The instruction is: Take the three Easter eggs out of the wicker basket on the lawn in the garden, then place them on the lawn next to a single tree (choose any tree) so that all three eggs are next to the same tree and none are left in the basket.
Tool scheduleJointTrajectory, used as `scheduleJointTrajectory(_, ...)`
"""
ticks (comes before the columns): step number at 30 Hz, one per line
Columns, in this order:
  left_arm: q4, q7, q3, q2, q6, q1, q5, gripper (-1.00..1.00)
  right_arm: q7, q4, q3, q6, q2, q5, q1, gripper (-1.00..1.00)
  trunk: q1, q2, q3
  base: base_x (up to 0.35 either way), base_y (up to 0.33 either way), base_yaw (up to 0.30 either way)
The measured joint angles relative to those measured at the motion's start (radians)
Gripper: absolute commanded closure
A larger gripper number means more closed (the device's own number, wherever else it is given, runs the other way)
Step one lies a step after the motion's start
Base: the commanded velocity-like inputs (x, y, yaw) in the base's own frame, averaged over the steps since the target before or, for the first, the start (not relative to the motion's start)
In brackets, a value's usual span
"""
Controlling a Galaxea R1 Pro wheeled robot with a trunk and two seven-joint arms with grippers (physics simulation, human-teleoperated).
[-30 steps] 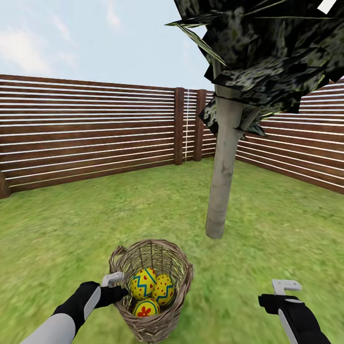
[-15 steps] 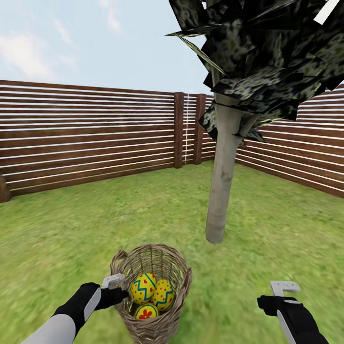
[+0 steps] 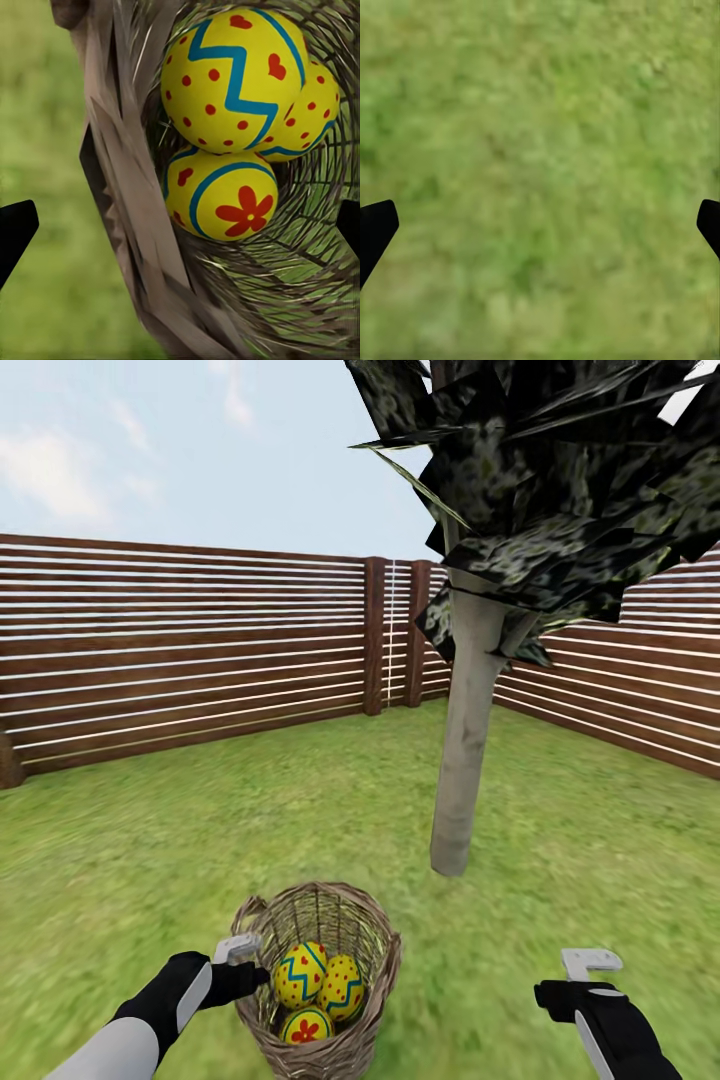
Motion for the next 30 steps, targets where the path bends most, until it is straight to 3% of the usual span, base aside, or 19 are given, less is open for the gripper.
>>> scheduleJointTrajectory(30, 0.001, 0.0, 0.0, -0.002, 0.0, 0.0, 0.0, -1.0, -0.001, 0.0, 0.002, 0.001, 0.001, 0.0, 0.001, -1.0, -0.115, 0.21, 0.094, 0.0, 0.0, 0.0)
